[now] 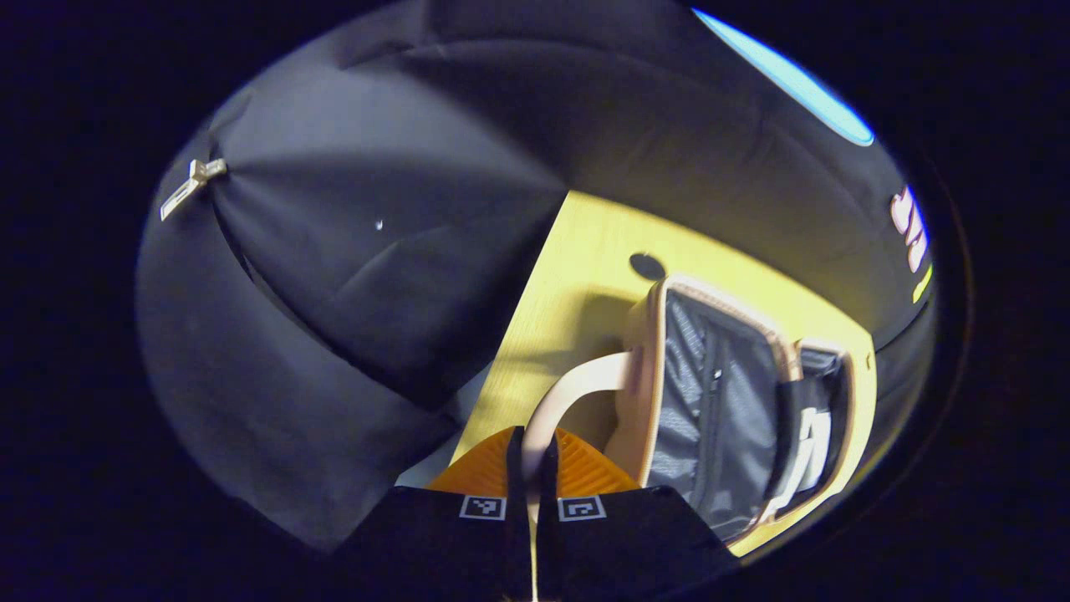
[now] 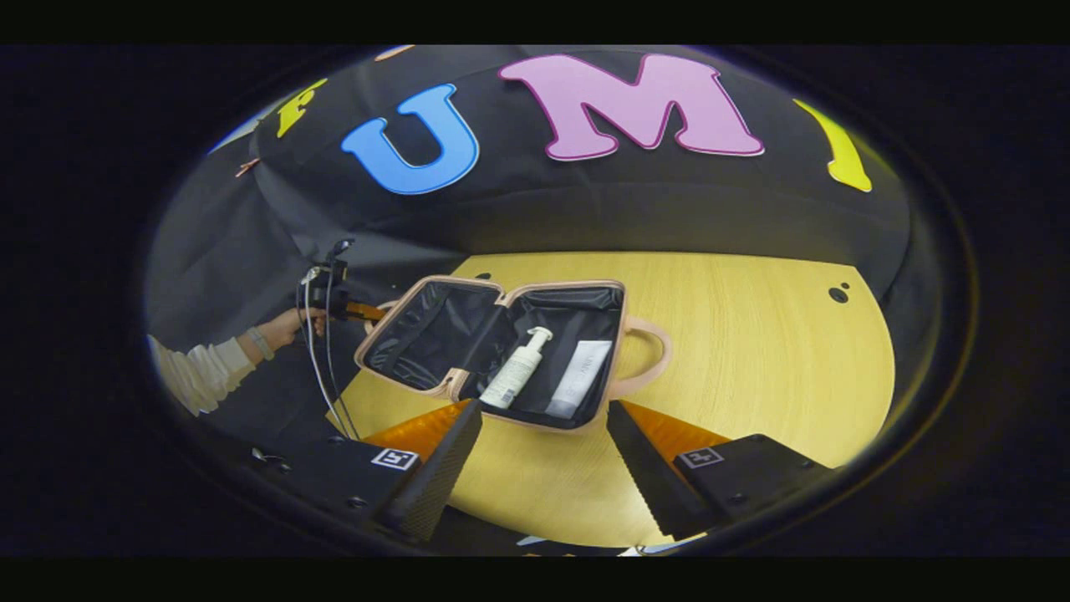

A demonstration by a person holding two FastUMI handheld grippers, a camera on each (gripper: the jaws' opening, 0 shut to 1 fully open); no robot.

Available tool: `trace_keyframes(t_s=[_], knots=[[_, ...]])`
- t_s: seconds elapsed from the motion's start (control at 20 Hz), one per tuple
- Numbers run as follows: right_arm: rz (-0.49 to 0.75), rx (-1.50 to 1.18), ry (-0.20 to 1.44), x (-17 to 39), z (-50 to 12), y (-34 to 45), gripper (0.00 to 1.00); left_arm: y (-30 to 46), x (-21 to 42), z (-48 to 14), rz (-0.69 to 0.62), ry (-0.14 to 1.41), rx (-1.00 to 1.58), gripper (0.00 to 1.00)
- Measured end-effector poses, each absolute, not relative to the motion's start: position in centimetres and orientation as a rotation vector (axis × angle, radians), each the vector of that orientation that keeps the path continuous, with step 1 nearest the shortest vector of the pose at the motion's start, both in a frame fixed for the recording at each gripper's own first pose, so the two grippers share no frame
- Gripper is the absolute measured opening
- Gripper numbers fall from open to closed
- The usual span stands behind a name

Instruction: First open the suitcase, pack the skin care products into it, and then close the suitcase.

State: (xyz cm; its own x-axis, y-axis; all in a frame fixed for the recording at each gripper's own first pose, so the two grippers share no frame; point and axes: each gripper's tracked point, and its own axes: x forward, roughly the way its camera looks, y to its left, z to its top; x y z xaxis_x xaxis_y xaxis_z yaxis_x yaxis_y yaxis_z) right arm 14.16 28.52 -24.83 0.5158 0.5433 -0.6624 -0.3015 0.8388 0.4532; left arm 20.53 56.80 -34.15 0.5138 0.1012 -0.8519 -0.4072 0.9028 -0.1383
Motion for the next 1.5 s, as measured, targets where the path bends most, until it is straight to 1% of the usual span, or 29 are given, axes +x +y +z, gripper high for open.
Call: trace_keyframes(t_s=[0.15, 0.3, 0.5, 0.7, 0.75, 0.8, 0.9, 1.2, 1.35, 1.5], knots=[[0.542, 0.312, 0.865, 14.3, -23.9, 28.5, 0.96, 53.6, 22.1, -26.1, 0.2, 0.862, -0.361, 0.07], [0.557, 0.333, 0.833, 14.6, -23.3, 28.0, 0.96, 49.1, 23.0, -19.9, 0.086, 0.792, -0.261, 0.06], [0.555, 0.341, 0.8, 14.2, -22.7, 25.7, 0.96, 42.0, 24.8, -14.9, -0.04, 0.719, -0.119, 0.06], [0.546, 0.347, 0.799, 12.5, -23.2, 22.8, 0.96, 34.7, 26.1, -12.0, -0.141, 0.635, -0.158, 0.06], [0.541, 0.348, 0.805, 12.0, -23.6, 22.0, 0.96, 32.5, 26.2, -10.9, -0.176, 0.615, -0.197, 0.08], [0.536, 0.351, 0.811, 11.4, -24.1, 21.1, 0.96, 30.4, 26.5, -10.1, -0.205, 0.596, -0.212, 0.06], [0.523, 0.367, 0.819, 10.6, -24.4, 19.2, 0.96, 25.5, 26.7, -9.5, -0.252, 0.593, -0.239, 0.06], [0.448, 0.39, 0.799, 10.5, -24.9, 12.9, 0.96, 18.3, 28.1, -11.9, -0.319, 0.657, -0.308, 0.06], [0.41, 0.373, 0.799, 9.9, -25.7, 9.4, 0.96, 15.3, 28.1, -15.0, -0.339, 0.714, -0.338, 0.06], [0.394, 0.361, 0.791, 9.5, -26.0, 7.0, 0.96, 12.1, 29.2, -19.8, -0.321, 0.771, -0.334, 0.06]])
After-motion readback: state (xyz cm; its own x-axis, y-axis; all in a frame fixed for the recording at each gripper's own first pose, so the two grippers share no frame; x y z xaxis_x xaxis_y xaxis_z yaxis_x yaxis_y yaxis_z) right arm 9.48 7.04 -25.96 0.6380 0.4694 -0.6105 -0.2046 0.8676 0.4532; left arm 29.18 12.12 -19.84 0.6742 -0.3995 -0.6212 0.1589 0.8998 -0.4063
